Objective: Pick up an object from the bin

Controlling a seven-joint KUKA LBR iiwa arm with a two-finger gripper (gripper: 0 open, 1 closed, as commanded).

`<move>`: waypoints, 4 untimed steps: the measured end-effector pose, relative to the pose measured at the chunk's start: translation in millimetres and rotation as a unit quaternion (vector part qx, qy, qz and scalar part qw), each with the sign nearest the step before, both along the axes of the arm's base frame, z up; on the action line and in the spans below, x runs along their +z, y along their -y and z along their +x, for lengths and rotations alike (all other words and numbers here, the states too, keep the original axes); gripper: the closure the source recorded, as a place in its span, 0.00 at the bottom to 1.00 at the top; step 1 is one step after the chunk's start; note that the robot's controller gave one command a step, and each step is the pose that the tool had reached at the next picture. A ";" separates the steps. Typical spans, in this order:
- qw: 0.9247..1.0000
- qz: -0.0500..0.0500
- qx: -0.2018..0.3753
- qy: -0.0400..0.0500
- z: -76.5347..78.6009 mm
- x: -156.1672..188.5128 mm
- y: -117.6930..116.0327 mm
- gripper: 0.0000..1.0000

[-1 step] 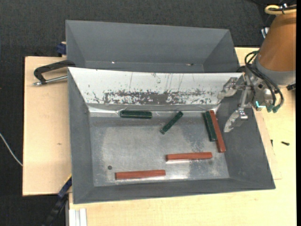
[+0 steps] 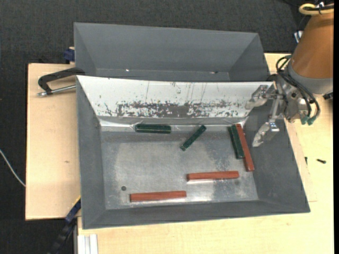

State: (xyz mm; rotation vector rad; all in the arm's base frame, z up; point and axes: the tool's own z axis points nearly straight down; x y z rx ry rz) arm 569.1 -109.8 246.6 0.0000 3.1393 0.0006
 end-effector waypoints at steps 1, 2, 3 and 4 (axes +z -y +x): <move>1.000 0.000 0.021 0.001 -18.3 -76.9 -25.6 0.00; 1.000 0.001 0.027 -0.004 -50.4 -86.9 -77.6 0.00; 0.997 0.001 0.077 -0.004 -61.0 -144.1 -77.5 0.00; 0.998 0.001 -0.055 -0.002 -64.2 -167.5 -85.0 0.00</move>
Offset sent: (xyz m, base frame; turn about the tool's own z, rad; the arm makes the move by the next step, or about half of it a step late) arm -0.0496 0.0751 -0.0866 -0.0512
